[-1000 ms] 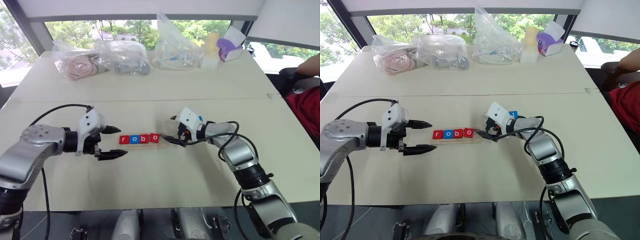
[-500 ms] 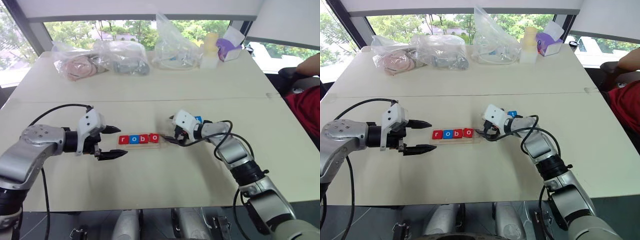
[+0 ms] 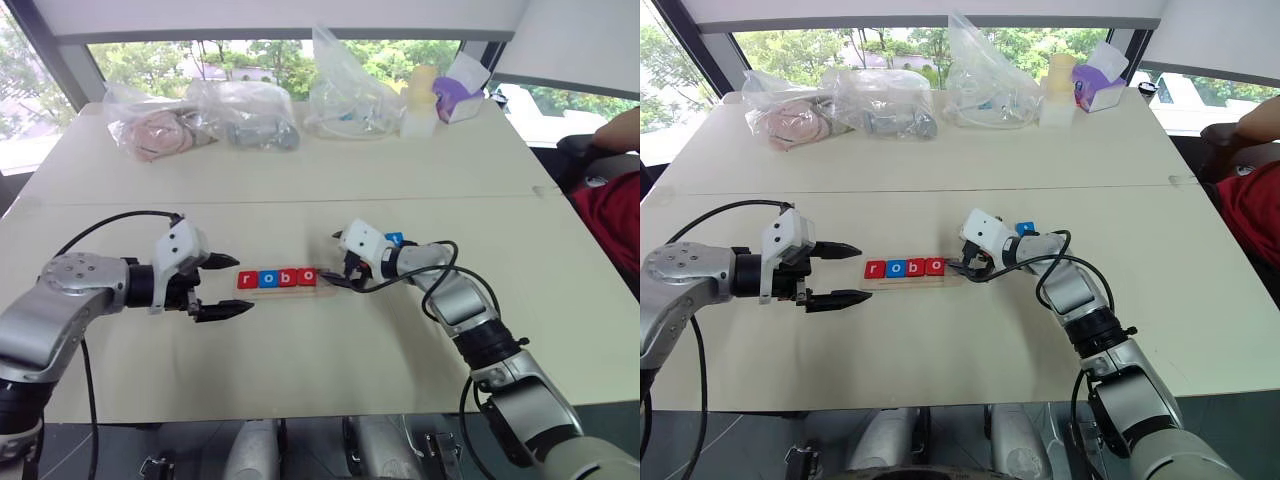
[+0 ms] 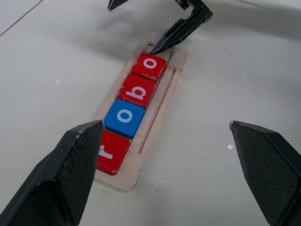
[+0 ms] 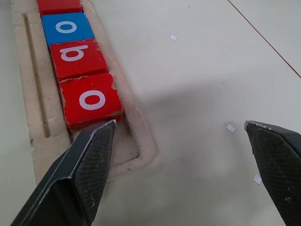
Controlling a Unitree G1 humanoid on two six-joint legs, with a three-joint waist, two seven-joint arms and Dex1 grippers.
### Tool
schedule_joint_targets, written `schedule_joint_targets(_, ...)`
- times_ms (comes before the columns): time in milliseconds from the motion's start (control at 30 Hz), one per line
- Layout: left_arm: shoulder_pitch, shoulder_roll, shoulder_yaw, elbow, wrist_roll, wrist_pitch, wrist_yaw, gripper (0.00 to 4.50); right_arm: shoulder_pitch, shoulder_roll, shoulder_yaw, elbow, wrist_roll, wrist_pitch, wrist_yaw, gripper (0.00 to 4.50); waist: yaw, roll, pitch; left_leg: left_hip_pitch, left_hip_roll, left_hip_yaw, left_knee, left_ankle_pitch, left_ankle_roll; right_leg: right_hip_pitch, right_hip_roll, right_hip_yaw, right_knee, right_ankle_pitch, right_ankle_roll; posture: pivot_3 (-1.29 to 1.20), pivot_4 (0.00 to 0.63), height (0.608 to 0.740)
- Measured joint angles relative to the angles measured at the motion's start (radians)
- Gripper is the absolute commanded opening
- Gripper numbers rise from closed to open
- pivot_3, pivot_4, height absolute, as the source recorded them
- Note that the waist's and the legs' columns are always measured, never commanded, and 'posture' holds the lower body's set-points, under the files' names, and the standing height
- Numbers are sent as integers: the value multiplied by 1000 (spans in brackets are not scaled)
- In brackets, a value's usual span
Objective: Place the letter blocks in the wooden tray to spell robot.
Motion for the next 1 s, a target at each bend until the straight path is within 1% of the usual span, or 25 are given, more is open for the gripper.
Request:
schedule_joint_targets(300,0,0,0,1,1,-2,1,4500,0,14,-1,0,2,2,-2,4460,0,0,0,0,0,0,0,0,0,0,0,0,0,0,0,0,150,735)
schedule_joint_targets(400,-1,0,0,1,1,-2,0,4500,0,17,-14,-2,2,15,-27,4460,0,0,0,0,0,0,0,0,0,0,0,0,0,0,0,0,150,735)
schedule_joint_targets(500,-9,0,0,0,-1,-2,-2,4500,0,-2,-100,-33,27,95,-81,4460,5,0,0,0,0,0,0,0,0,0,-1,0,0,0,0,0,150,735)
schedule_joint_targets(600,-40,-9,0,1,-8,-2,-8,4500,0,4,-275,-122,131,261,-146,4460,7,0,0,0,-1,0,0,0,0,0,-1,0,0,0,0,0,150,735)
schedule_joint_targets(633,-60,-20,-4,4,-13,-4,-13,4500,1,15,-343,-155,184,322,-166,4460,8,0,0,0,0,-1,0,0,0,1,-1,0,0,0,0,0,150,735)
schedule_joint_targets(700,-123,-56,-16,21,-22,-8,-22,4500,16,13,-432,-206,253,410,-190,4460,10,0,0,0,0,-1,0,0,0,1,0,0,0,0,0,0,150,735)
schedule_joint_targets(833,-245,-115,-56,94,-18,-26,-42,4500,103,-35,-450,-235,255,484,-249,4460,8,0,0,1,-1,0,0,0,0,2,0,0,-1,0,0,0,150,735)
schedule_joint_targets(933,-313,-163,-92,148,5,-56,-54,4500,118,-33,-450,-241,255,534,-300,4460,-4,0,0,1,-1,1,0,0,0,1,1,1,0,0,0,0,150,735)
schedule_joint_targets(1000,-345,-187,-121,181,29,-85,-61,4500,113,-13,-455,-246,255,575,-353,4460,-4,0,0,1,-1,1,0,0,0,1,3,1,0,0,0,0,150,735)
